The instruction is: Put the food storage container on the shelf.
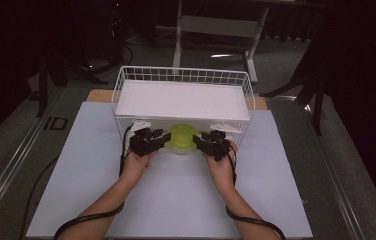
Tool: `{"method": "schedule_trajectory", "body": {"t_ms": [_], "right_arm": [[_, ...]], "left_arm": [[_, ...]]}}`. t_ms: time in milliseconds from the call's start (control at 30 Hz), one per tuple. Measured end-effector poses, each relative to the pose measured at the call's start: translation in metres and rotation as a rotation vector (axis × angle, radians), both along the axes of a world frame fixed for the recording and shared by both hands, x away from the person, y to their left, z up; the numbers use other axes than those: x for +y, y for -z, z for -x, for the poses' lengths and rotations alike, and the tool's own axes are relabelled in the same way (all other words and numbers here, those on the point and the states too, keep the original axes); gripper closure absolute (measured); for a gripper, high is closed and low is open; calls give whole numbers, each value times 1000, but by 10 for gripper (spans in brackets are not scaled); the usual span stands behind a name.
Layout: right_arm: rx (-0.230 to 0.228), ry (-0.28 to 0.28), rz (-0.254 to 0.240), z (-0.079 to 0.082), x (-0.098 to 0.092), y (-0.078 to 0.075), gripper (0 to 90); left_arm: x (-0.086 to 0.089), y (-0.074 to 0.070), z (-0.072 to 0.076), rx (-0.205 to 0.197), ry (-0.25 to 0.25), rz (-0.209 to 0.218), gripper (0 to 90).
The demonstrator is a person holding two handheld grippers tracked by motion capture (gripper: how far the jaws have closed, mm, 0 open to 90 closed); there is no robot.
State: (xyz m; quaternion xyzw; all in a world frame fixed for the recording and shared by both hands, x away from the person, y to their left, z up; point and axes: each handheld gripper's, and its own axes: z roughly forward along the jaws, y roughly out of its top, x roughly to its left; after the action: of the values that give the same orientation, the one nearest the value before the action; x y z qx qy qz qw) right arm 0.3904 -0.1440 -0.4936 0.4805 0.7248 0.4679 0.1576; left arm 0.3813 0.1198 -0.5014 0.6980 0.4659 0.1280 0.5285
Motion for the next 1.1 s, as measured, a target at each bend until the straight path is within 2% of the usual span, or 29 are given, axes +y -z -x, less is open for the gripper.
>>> {"method": "schedule_trajectory", "body": {"t_ms": [33,233,400,533,600,633,767,833,900,967,1067,1100], "right_arm": [[-9,-4,1,2,-1,0,562],[-26,-17,3,11,-4,-4,559],[-25,-33,-21,22,-7,-6,554],[-25,-43,-18,30,-7,-9,555],[-32,-68,-6,39,-5,-12,556],[-36,-72,-1,41,-5,-12,560],[-37,-89,0,49,-3,-14,571],[-29,-95,0,53,-1,-14,583],[-29,-105,9,56,0,-13,596],[-33,-108,25,58,2,-13,598],[-31,-110,28,60,4,-11,609],[-29,-111,28,60,4,-11,610]], "left_arm": [[0,0,2,2,-8,5,545],[4,-3,13,-16,20,4,545],[9,-8,20,-23,48,14,523],[13,-12,26,-36,42,7,522],[16,-14,32,-47,47,0,510],[17,-16,35,-43,42,-19,510],[21,-18,40,-27,54,-25,447],[24,-18,45,-22,62,-11,364],[26,-19,50,-8,71,-5,330],[28,-19,55,-2,100,-5,259],[31,-20,62,-19,122,-27,189],[32,-19,65,-25,118,-14,169]]}}
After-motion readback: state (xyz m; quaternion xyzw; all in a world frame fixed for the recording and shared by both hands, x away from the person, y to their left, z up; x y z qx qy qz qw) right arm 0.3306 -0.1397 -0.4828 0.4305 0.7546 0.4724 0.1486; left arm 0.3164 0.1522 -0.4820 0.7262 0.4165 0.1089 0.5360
